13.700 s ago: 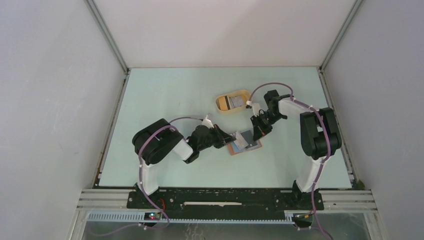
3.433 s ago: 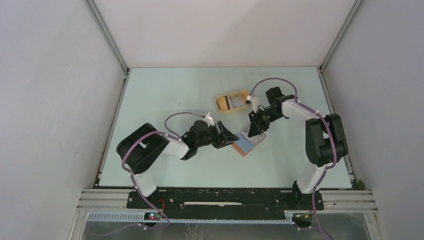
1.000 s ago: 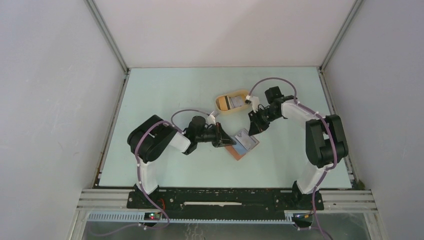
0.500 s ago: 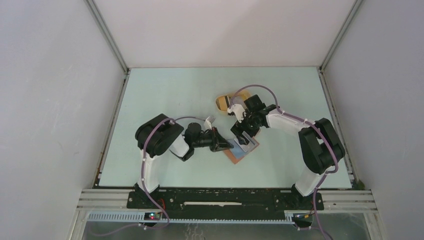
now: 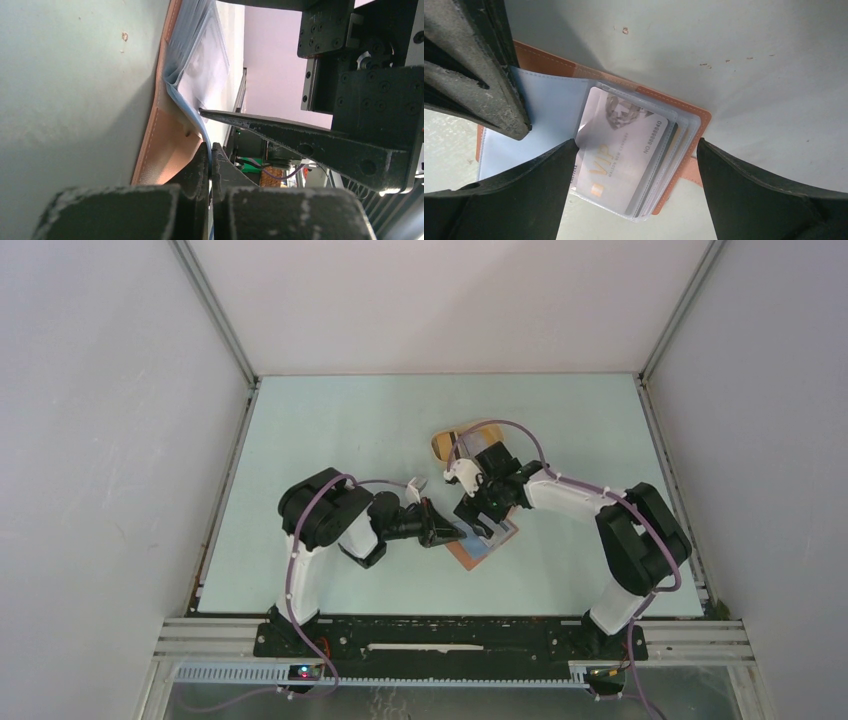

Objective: Put the credit cards into the card holder
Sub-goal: Insert the credit card into the card holder.

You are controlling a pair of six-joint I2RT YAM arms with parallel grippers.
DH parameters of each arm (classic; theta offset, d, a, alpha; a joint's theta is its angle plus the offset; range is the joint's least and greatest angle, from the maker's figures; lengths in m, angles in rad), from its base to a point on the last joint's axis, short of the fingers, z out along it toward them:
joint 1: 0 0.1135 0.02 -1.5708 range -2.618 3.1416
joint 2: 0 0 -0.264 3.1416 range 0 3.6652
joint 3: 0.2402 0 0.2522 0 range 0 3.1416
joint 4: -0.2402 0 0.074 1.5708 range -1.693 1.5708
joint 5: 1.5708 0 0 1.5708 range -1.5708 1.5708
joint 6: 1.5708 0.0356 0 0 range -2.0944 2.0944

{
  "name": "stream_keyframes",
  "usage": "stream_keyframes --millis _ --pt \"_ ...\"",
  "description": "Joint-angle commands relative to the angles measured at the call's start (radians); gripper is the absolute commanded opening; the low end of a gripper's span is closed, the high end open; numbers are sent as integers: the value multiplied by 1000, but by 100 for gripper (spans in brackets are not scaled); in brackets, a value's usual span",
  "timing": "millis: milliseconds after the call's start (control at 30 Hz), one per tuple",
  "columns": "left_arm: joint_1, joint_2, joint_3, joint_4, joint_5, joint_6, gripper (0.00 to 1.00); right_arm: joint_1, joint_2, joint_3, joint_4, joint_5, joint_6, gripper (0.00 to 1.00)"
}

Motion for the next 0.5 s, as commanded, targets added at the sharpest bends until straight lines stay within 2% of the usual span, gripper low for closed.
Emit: stream_keyframes --millis 0,467 --pt "4 -3 -10 76 1 -7 0 29 -47 -16 21 30 6 100" --pt "5 2 -23 78 10 6 0 -23 -29 -16 38 76 2 100"
